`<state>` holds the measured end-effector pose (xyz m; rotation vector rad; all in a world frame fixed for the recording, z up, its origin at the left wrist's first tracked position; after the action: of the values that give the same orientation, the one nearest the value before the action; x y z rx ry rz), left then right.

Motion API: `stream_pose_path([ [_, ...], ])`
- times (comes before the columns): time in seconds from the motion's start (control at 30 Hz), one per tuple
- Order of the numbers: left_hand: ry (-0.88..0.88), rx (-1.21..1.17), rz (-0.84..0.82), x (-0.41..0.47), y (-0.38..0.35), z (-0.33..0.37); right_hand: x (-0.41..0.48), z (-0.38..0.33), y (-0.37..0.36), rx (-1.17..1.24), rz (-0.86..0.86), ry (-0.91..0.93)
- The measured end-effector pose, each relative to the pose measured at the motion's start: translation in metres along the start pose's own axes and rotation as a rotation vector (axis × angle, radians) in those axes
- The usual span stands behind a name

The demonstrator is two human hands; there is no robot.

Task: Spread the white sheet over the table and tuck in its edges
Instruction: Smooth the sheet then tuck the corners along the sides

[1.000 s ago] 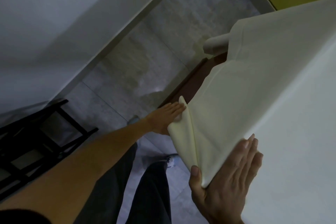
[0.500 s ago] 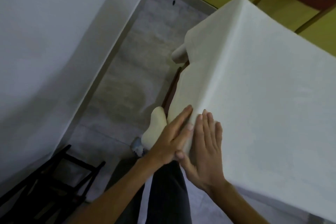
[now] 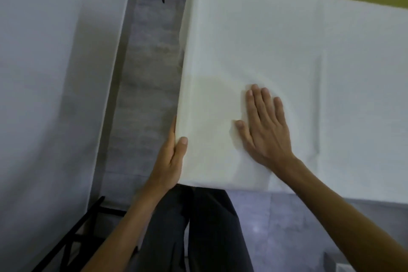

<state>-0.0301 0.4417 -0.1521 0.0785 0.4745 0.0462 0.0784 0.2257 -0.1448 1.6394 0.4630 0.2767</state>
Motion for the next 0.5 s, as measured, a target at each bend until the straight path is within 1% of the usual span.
stream_pose_path([
  [0.1,-0.001,0.033,0.007,0.000,-0.002,0.003,-0.001,0.073,0.008,-0.005,-0.037,-0.100],
  [0.17,0.019,0.065,0.007,-0.001,-0.004,0.006,-0.003,0.105,0.012,0.026,-0.063,-0.192],
  [0.27,0.052,0.086,0.037,-0.001,-0.003,0.019,-0.004,0.111,0.019,0.140,-0.071,-0.315],
  [0.33,0.058,0.112,0.073,0.009,-0.001,0.041,0.004,0.085,0.025,0.207,-0.051,-0.268],
  [0.4,0.016,0.171,0.134,0.041,0.000,0.069,0.021,0.045,0.028,0.214,-0.008,-0.139],
  [0.5,-0.066,0.362,0.216,0.110,0.001,0.101,0.054,-0.004,0.025,0.224,0.025,-0.011],
])
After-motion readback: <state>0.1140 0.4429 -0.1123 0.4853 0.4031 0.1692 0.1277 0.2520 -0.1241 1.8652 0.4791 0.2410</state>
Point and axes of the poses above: each hand's wrist, its own x-axis towards the middle knuckle, its own y-axis out of the back of the hand, z = x × y, the point moved 6 cm from there along x, towards the middle knuckle, and after that the axes turned 4 degrees about -z, right-handed, at the moved point
